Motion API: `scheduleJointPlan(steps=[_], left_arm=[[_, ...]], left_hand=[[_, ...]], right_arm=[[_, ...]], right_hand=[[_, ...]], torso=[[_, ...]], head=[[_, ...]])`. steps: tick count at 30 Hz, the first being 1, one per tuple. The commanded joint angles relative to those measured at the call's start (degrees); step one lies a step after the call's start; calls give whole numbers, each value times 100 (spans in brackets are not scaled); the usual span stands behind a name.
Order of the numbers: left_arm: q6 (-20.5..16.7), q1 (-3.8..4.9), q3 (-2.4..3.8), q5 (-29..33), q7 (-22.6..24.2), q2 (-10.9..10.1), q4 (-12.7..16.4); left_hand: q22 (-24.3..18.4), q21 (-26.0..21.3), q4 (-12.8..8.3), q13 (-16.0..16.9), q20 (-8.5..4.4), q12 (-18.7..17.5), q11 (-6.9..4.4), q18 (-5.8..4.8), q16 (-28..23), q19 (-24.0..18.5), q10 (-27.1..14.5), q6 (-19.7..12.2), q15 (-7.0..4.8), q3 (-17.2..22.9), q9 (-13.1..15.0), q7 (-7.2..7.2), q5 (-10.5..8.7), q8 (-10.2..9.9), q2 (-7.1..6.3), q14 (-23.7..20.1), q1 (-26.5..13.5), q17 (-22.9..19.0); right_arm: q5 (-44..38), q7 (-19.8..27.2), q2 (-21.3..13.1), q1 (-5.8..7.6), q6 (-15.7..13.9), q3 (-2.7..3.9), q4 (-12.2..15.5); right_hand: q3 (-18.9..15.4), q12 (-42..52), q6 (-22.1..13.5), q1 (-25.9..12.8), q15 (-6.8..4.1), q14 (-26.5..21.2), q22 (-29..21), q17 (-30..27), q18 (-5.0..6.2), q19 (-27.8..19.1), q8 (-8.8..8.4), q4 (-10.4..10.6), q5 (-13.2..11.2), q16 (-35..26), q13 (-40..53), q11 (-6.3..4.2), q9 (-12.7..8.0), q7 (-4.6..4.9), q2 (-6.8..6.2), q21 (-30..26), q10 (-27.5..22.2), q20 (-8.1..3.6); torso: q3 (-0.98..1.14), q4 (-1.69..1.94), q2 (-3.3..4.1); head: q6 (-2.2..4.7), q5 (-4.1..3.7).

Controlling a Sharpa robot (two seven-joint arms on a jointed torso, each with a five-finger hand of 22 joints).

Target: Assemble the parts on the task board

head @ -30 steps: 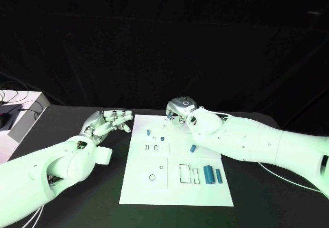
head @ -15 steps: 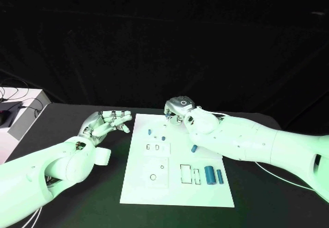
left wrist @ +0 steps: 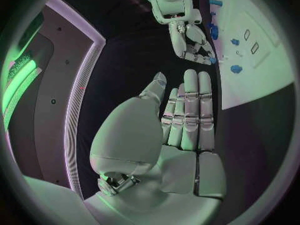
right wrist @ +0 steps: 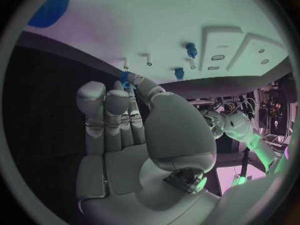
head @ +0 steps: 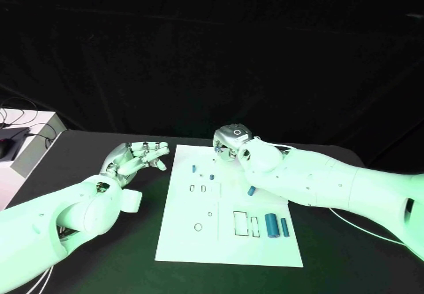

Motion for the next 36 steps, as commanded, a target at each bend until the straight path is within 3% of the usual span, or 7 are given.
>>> scheduleJointPlan(steps=[1, 9, 16, 24, 36], left_arm=[[102, 0, 7, -43, 40, 5, 15], [102, 1, 12, -49, 42, -6, 28], [101, 1, 15, -50, 41, -16, 34], [97, 2, 19, -50, 47, -27, 45], [95, 2, 22, -50, 48, -31, 40]], left_hand=[[-4, 34, -35, -2, -3, -7, -8, 16, 0, -53, -48, -40, -1, 5, -7, -10, 11, -23, 16, -32, 6, -10], [-4, 34, -35, -2, -3, -7, -8, 16, 0, -53, -48, -40, -1, 5, -7, -10, 11, -23, 16, -32, 6, -10], [-4, 34, -35, -2, -3, -7, -8, 16, 0, -53, -48, -40, -1, 5, -7, -10, 11, -23, 16, -32, 6, -10], [-4, 34, -35, -2, -3, -7, -8, 16, 0, -53, -48, -40, -1, 5, -7, -10, 11, -23, 16, -32, 6, -10], [-4, 34, -35, -2, -3, -7, -8, 16, 0, -53, -48, -40, -1, 5, -7, -10, 11, -23, 16, -32, 6, -10]], right_arm=[[-81, 10, 1, -1, 147, 1, -19], [-80, 24, 6, -9, 197, -4, -35], [-80, 31, 19, -12, 192, -6, -61], [-68, 55, 36, -27, 180, -10, -83], [-28, 105, 67, -31, 146, -12, -120]], right_hand=[[32, 23, 49, 74, -32, -9, 329, 9, 65, 320, 40, -10, 6, -11, 7, -6, 151, -1, 50, -11, 31, -39], [34, 22, 50, 79, -33, -10, 340, 10, 65, 319, 39, -16, 15, -11, 6, -5, 151, -3, 52, -21, 27, -39], [34, 22, 50, 79, -33, -10, 340, 10, 65, 319, 39, -16, 15, -11, 6, -5, 151, -3, 52, -21, 27, -39], [34, 22, 50, 67, -33, -11, 363, 11, 64, 322, 38, -16, 15, -9, 7, -5, 148, -2, 55, -31, 30, -39], [10, 21, 0, 53, -18, -17, 394, 17, 61, 319, 33, 5, -41, -13, 5, 16, 131, 12, 37, -43, -39, -29]], torso=[[-6, 11, 5], [-9, 24, 22], [-13, 14, 24], [-20, 33, 42], [-29, 24, 50]], head=[[-2, -7], [-12, 12], [-17, 38], [-15, 75], [-30, 85]])
